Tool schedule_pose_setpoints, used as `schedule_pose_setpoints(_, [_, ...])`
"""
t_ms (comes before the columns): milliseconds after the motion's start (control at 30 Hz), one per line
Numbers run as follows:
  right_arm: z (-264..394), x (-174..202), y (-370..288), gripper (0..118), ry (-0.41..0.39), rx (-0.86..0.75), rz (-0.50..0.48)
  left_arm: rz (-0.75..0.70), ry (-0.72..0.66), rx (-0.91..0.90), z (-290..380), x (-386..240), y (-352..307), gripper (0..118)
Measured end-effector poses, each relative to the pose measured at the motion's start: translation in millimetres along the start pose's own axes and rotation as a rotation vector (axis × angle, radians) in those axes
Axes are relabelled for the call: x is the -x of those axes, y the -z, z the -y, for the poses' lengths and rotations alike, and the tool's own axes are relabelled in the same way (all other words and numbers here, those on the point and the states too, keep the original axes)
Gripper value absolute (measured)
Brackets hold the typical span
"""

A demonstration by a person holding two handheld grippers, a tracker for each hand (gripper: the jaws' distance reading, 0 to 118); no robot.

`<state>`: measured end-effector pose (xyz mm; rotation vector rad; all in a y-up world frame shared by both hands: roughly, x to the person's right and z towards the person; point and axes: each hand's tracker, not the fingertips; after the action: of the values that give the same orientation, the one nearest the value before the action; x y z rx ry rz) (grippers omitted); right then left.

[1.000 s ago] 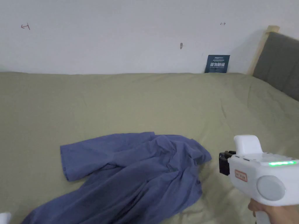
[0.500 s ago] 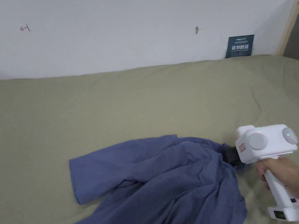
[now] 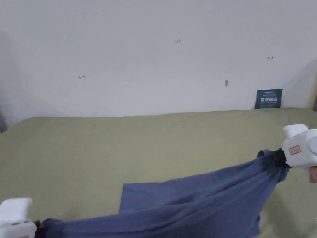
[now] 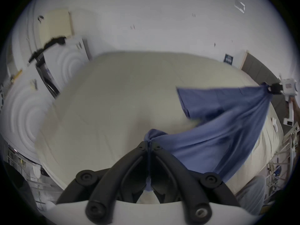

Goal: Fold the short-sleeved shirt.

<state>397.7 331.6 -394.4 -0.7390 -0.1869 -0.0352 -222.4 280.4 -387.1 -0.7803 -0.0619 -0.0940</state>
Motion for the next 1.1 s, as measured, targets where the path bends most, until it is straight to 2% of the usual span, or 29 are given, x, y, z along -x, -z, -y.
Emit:
schedule_pose_setpoints(100, [-20,-6,-66,4,-0.003,-0.111,-0.002,-0.085,0.019,-0.101,-44,15,-42,1])
schedule_pose_setpoints(267, [-50,-24,-157,4,0.03,-0.245,-0.017,-0.123,0.032,-0.257,-110,22,-116,1])
schedule_pose_setpoints(433, [-73,-29,-238,4,0.02,-0.38,0.044,-0.124,0.03,-0.38,-165,10,-188,1])
schedule_pose_setpoints(500, [-83,-34,-258,4,0.042,-0.405,0.056,-0.122,0.043,-0.397,-183,4,-204,1])
schedule_pose_setpoints(667, [-97,-47,-276,4,0.096,-0.44,0.073,-0.133,0.032,-0.433,-217,-8,-217,1])
schedule_pose_setpoints(1100, [-129,-40,-248,4,0.084,-0.548,0.146,-0.166,-0.081,-0.496,-262,-30,-175,1])
